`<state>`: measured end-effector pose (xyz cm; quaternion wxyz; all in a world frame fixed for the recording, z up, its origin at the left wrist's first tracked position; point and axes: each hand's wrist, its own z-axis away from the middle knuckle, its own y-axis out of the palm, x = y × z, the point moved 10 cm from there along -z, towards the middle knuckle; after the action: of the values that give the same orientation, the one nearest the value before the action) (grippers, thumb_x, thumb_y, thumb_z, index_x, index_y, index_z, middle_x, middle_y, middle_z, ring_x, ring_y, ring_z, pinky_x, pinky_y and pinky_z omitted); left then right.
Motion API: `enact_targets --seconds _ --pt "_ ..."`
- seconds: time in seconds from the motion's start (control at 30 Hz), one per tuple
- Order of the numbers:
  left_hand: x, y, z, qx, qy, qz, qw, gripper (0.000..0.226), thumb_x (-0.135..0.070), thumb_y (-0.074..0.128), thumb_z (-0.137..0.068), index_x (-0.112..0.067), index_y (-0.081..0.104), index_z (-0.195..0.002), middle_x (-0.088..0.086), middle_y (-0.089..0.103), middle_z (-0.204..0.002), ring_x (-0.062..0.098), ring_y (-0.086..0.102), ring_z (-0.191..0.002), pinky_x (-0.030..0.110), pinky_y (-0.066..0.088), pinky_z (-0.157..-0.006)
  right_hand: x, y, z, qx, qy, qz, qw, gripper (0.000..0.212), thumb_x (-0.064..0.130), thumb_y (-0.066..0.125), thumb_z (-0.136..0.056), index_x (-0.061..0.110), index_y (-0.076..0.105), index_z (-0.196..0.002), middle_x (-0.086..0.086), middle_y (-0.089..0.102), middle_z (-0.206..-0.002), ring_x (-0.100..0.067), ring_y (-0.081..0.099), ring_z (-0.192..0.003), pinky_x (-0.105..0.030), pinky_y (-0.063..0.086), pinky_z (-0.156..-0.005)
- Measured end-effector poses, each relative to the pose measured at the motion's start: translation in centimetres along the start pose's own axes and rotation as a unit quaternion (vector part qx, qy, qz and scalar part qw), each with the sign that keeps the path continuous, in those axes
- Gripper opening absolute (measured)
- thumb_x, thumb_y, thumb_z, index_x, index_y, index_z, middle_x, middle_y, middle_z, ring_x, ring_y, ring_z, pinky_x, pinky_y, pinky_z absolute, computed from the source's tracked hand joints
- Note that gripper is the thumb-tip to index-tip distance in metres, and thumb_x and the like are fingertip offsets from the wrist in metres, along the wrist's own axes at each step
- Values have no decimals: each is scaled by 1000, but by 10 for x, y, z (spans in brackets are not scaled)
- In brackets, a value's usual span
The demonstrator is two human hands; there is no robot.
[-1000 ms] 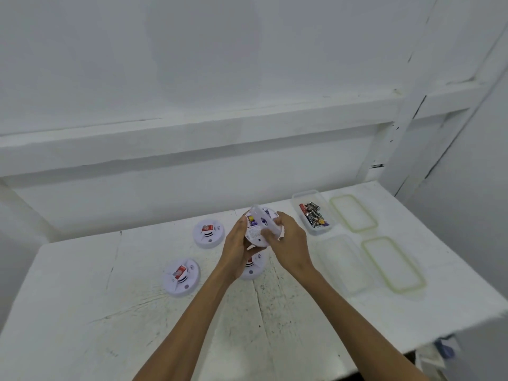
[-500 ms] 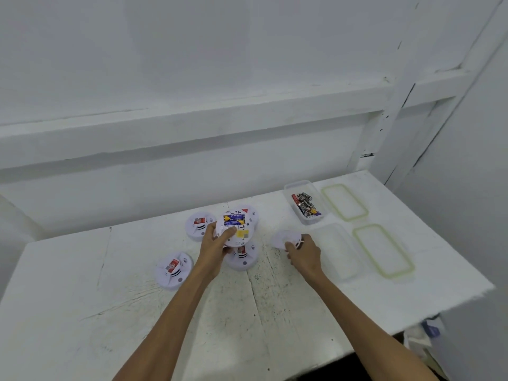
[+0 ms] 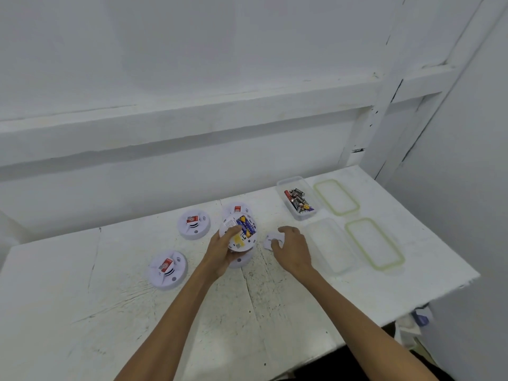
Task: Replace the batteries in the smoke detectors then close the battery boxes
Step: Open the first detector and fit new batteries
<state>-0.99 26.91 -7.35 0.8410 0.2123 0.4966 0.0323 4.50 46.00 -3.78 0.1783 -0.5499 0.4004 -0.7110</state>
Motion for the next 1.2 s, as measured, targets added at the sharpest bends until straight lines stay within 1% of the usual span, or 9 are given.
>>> enact_targets --seconds 0.13,0.27,0.47,0.57,0.63,0.8,0.97,1.03,1.2 --pt "4 10 2 6 -8 4 1000 41 -15 66 -97 -9 58 -136 18 72 -122 36 70 -108 44 63 -72 23 -7 1 -13 -52 -109 993 27 25 54 -99 17 63 -122 1 64 -126 -14 63 -107 -24 51 -90" --pt "3 18 3 20 -1 -24 1000 39 -16 66 -97 -16 56 -135 15 71 -123 35 70 -109 49 63 -78 38 -7 2 1 -71 -159 985 29 28 55 -100 15 60 -126 4 67 -119 -9 66 -99 -8 51 -71" --pt "15 33 6 41 21 -110 993 56 -21 75 -91 -21 46 -139 11 63 -134 30 70 -109 49 63 -82 25 -13 3 0 -56 -166 985 32 25 63 -95 18 59 -126 -2 70 -112 -5 67 -79 -13 56 -61" --pt "19 47 11 43 106 -322 940 88 -26 91 -75 -30 33 -140 -9 53 -129 11 59 -115 28 56 -93 -7 -13 10 -9 4 -170 985 31 23 65 -92 16 61 -122 -6 72 -109 -10 70 -80 -22 59 -63" --pt "29 58 12 55 159 -393 904 96 -29 97 -63 -33 38 -138 -11 52 -128 7 55 -118 24 47 -103 -22 -12 16 -4 23 -160 987 31 23 63 -92 15 60 -122 -8 72 -110 -14 70 -84 -24 60 -66" --pt "48 68 28 80 250 -378 888 77 -22 94 -68 -45 53 -129 -19 64 -126 0 59 -119 16 46 -101 -41 -10 32 13 9 -112 994 28 23 61 -94 16 55 -120 -9 72 -104 -14 68 -82 -11 51 -56" --pt "65 57 29 72 254 -370 891 85 -28 94 -71 -20 50 -144 -9 58 -142 9 54 -132 27 44 -111 -49 -4 43 15 -2 -78 997 27 29 61 -94 22 53 -119 -3 71 -103 -12 68 -81 -23 57 -65" --pt "67 51 27 59 244 -375 892 91 -29 94 -70 -18 45 -146 -6 55 -145 7 51 -135 28 43 -113 -46 -5 44 3 -9 -67 998 28 29 60 -95 21 53 -120 -1 69 -107 -13 68 -84 -23 56 -67" --pt "66 49 35 41 248 -393 884 95 -33 95 -68 -49 35 -139 -26 49 -141 -7 49 -131 14 41 -106 -41 0 48 15 -46 -22 999 28 16 52 -96 20 55 -123 -3 64 -117 -12 59 -86 -9 38 -66"
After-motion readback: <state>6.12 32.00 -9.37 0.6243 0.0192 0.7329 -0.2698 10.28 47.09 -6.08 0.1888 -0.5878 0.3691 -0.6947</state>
